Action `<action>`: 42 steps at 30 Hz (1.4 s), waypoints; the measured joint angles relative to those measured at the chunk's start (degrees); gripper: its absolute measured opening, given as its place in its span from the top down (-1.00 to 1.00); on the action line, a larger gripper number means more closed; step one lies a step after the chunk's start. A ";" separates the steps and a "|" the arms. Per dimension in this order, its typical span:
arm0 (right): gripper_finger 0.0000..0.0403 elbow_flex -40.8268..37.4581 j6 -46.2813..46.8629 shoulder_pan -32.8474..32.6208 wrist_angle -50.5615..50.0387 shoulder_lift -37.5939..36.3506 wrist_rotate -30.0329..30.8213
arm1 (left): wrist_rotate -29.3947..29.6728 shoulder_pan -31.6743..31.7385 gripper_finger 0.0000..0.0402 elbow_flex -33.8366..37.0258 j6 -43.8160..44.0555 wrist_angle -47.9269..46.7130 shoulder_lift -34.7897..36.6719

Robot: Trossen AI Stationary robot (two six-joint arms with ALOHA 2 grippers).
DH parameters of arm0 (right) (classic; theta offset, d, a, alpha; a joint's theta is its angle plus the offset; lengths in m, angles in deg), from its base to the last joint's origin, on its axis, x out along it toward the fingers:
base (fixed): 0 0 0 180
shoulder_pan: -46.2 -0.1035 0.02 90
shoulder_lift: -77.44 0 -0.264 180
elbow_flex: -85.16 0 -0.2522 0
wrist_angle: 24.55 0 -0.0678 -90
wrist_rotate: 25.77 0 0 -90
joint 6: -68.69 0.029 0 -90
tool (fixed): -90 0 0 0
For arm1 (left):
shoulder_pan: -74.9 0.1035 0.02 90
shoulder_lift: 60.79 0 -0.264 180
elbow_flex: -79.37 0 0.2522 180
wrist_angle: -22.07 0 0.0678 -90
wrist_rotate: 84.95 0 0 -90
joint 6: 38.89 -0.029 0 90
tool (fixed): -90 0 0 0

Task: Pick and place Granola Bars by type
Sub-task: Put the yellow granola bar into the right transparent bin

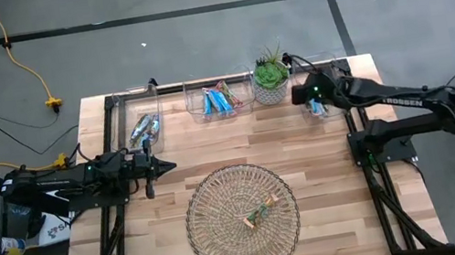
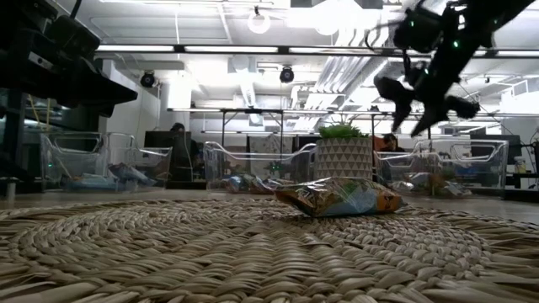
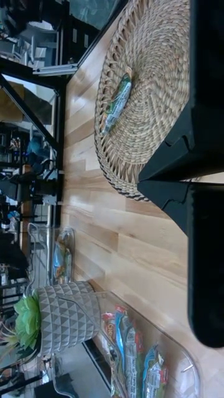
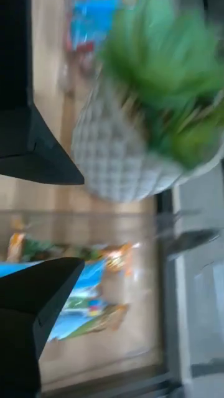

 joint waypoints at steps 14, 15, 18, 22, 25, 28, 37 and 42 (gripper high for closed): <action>0.08 19.39 -21.88 -5.43 0.00 -0.02 -8.32 | -0.01 -0.02 0.99 0.00 0.02 0.00 0.00; 0.08 20.74 -23.24 -6.45 0.04 -0.02 -9.04 | 0.00 -0.01 0.99 0.00 0.02 0.00 -0.01; 0.08 24.27 -26.53 -9.77 0.09 -0.02 -11.47 | -0.01 0.00 0.99 0.00 0.02 0.00 -0.01; 0.08 27.88 -27.78 -14.65 0.29 -0.02 -14.09 | 0.02 -0.02 0.99 0.00 0.00 0.00 -0.02; 0.08 29.06 -27.82 -18.78 2.49 -0.02 -15.03 | -0.01 0.00 0.99 0.00 0.01 0.00 0.00; 0.08 29.05 -29.27 -23.50 6.16 0.00 -16.40 | 0.00 -0.01 0.99 0.00 0.01 0.00 -0.02; 0.08 28.75 -36.75 -38.37 14.09 4.47 -13.23 | 0.01 -0.01 0.99 0.00 0.00 0.00 -0.02; 0.08 28.75 -38.34 -44.06 16.14 10.60 -11.20 | -0.01 -0.01 0.99 0.00 0.01 0.00 -0.01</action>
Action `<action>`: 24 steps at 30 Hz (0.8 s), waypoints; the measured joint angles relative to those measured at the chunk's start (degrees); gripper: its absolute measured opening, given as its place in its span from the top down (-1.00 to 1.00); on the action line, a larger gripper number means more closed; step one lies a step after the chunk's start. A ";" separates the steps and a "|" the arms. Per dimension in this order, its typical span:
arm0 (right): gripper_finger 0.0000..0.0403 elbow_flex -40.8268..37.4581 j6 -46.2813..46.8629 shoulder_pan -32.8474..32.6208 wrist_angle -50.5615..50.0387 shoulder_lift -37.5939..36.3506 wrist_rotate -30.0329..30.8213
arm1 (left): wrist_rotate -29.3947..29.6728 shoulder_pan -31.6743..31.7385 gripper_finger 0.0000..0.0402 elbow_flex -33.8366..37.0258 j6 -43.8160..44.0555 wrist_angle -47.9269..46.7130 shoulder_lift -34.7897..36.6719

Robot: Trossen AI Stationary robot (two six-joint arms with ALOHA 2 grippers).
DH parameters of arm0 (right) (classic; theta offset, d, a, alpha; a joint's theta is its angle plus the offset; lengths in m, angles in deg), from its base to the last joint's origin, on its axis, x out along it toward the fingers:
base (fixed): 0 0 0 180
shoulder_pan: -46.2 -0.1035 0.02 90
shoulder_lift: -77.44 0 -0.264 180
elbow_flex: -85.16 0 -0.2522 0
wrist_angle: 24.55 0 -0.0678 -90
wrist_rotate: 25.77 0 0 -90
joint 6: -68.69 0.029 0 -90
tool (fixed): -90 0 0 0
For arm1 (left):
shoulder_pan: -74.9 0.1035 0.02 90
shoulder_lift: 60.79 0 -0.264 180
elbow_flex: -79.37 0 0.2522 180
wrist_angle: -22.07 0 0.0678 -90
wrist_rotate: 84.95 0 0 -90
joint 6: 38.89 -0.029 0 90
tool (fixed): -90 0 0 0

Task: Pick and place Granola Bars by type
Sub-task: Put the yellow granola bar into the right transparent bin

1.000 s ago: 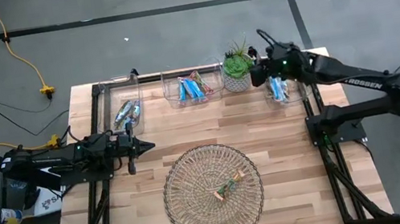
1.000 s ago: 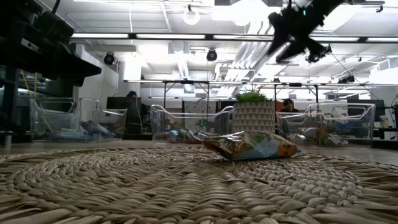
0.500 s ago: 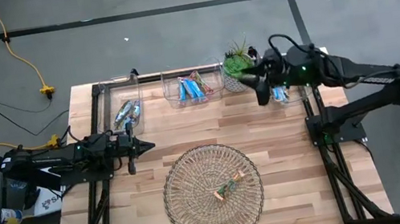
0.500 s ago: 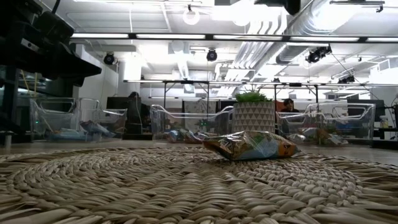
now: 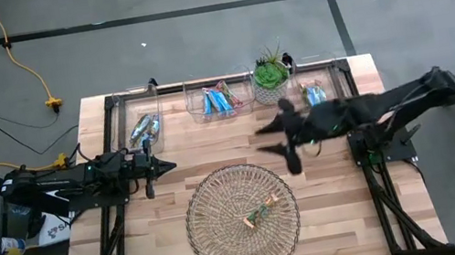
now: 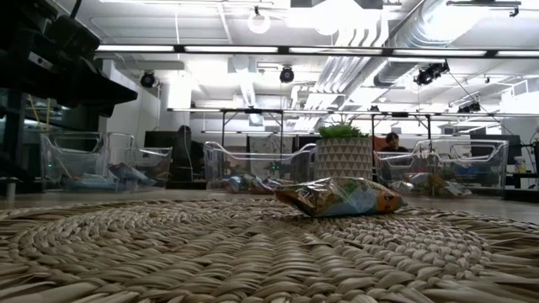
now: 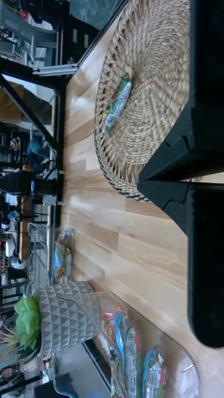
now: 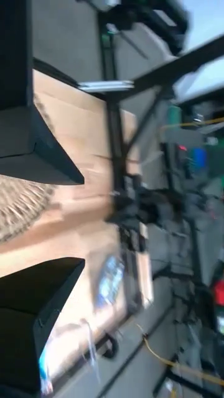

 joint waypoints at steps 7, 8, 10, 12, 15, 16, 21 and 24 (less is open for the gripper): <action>0.08 0.00 -1.63 -3.35 0.13 10.26 -3.72 | 0.01 -0.01 0.99 0.00 0.00 0.00 0.00; 0.08 0.00 -2.53 -3.69 0.13 11.77 -4.82 | 0.00 0.00 0.99 0.00 0.00 0.00 -0.01; 0.08 0.00 -4.16 -4.38 0.13 14.41 -6.82 | 0.00 -0.01 0.99 0.00 0.01 0.00 0.01; 0.08 0.00 -5.56 -4.99 0.12 16.87 -8.38 | 0.00 0.00 0.99 0.00 0.00 -0.01 0.00; 0.08 0.00 -7.53 -5.77 0.10 19.63 -9.48 | 0.01 0.01 0.99 0.00 0.01 0.00 -0.01; 0.08 0.00 -8.68 -5.99 0.10 20.35 -9.80 | 0.01 0.00 0.99 0.00 -0.01 0.00 0.01; 0.08 0.00 -13.78 -7.19 0.10 23.00 -9.58 | 0.00 -0.01 0.99 0.00 0.01 0.00 0.01; 0.08 0.00 -16.55 -8.24 0.10 24.80 -9.32 | 0.00 -0.01 0.99 0.00 0.01 0.00 -0.01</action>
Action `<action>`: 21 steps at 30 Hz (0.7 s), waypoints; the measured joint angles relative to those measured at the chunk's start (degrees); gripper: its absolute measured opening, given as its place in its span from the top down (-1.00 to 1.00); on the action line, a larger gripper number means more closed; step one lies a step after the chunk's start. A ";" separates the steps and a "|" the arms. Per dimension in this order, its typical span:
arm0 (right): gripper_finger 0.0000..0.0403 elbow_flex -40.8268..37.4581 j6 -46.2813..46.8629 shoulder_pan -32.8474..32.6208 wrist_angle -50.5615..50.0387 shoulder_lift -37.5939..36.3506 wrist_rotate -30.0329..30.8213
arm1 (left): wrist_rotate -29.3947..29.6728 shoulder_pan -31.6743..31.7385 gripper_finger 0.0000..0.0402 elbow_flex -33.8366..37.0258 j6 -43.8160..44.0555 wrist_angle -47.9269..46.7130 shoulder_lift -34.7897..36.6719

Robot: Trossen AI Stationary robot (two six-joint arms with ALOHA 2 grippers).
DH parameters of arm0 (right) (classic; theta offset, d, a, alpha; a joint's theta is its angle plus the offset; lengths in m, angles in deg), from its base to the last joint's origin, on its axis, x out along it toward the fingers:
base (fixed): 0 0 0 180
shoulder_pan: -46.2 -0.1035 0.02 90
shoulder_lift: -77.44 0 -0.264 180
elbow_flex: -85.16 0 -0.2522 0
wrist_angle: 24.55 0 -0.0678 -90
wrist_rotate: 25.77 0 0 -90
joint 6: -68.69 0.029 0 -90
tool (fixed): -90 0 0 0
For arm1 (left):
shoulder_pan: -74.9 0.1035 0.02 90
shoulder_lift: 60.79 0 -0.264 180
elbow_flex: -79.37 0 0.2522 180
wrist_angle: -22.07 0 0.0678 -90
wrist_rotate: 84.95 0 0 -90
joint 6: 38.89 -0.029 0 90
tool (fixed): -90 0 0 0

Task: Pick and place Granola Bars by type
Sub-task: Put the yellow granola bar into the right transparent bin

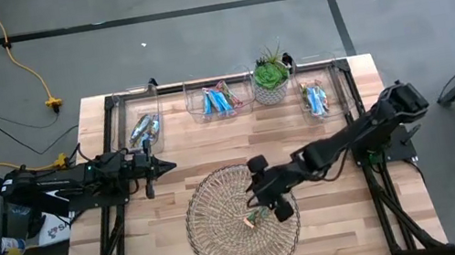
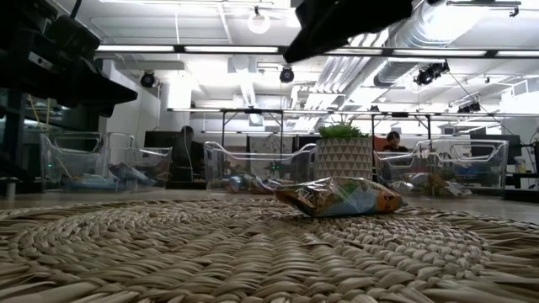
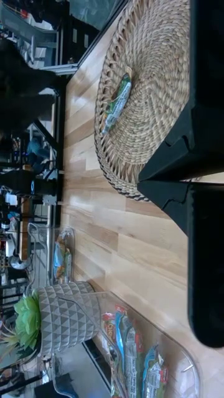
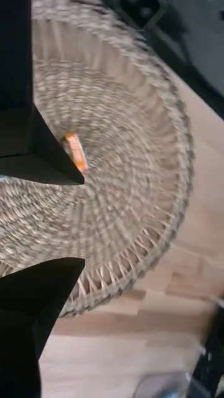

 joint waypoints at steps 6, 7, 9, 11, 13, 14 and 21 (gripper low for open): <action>0.08 0.00 -4.43 -2.71 -0.28 3.59 0.67 | 0.02 0.00 0.99 0.00 0.00 0.00 0.00; 0.08 0.00 -4.98 -3.12 -0.46 4.22 0.68 | 0.00 0.01 0.99 0.00 -0.02 0.00 0.01; 0.08 0.00 -5.98 -3.79 -1.21 5.63 0.83 | 0.01 0.00 0.99 0.00 -0.02 0.00 0.02; 0.08 0.00 -6.33 -4.33 -2.27 6.92 1.05 | 0.01 0.01 0.99 0.00 0.00 0.00 0.01; 0.08 0.00 -6.39 -4.60 -3.73 8.36 1.06 | 0.00 0.01 0.99 0.00 -0.02 0.00 0.01; 0.08 0.00 -6.38 -4.61 -4.41 8.98 1.10 | 0.00 0.01 0.99 0.00 -0.01 0.00 0.01; 0.08 0.00 -5.96 -3.96 -6.02 10.99 3.44 | 0.00 0.00 0.99 0.00 0.00 0.00 0.00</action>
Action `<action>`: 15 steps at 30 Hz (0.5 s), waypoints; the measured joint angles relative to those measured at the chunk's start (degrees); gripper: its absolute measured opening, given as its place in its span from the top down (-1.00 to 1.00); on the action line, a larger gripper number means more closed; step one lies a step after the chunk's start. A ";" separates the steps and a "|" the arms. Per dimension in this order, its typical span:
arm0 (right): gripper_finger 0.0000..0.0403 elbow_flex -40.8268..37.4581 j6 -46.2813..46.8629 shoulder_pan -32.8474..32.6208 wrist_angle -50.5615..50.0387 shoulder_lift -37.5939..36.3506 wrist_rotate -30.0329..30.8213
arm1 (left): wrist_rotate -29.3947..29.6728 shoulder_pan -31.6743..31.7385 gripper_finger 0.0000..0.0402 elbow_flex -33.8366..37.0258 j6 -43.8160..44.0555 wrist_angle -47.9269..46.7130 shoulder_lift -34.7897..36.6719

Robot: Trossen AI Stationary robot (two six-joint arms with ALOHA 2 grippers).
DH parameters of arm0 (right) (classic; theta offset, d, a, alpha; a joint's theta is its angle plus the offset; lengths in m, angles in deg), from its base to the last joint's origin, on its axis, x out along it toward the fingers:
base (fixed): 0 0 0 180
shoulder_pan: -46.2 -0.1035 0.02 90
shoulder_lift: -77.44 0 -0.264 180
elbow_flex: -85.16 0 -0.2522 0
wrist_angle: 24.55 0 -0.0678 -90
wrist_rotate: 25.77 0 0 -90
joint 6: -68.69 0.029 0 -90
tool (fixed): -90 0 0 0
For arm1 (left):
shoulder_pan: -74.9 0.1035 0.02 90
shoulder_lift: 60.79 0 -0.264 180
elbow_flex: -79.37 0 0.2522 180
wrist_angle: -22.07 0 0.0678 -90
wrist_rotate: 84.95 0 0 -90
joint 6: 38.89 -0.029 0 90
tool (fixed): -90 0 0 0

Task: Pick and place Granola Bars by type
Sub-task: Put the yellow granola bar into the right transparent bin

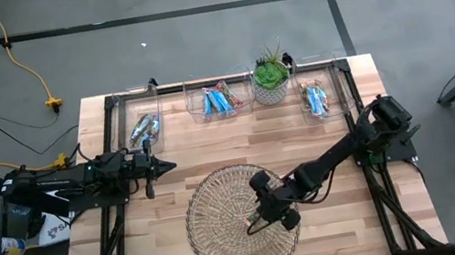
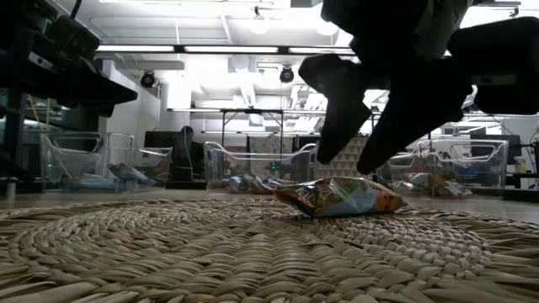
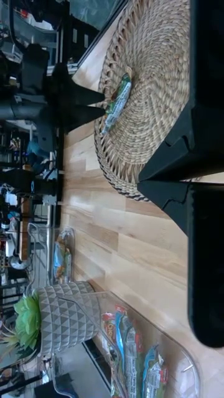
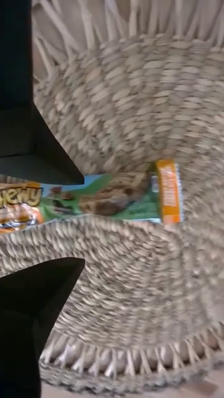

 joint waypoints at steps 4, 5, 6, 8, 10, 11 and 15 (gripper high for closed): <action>0.08 0.00 0.06 0.59 -0.63 0.03 -0.84 | 0.02 0.00 0.99 0.00 -0.02 0.00 0.00; 0.08 0.00 0.06 0.68 -0.72 0.03 -0.84 | 0.01 0.00 0.99 0.00 -0.02 0.00 0.02; 0.08 0.00 0.06 0.70 -0.88 0.03 -0.84 | 0.02 0.00 0.99 -0.01 -0.01 0.00 0.02; 0.08 0.00 0.10 0.73 -0.80 0.39 -0.83 | 0.00 0.01 0.99 -0.01 -0.01 0.00 0.01; 0.08 0.00 0.19 0.73 -0.84 1.07 -0.80 | 0.00 0.00 0.99 0.00 -0.02 0.00 0.00; 0.08 0.00 0.53 0.73 -0.83 1.53 -0.76 | 0.00 0.00 0.99 -0.01 -0.01 0.00 0.01; 0.08 0.00 2.16 0.64 -0.82 3.21 -0.60 | 0.02 0.00 0.99 0.00 -0.02 0.00 0.02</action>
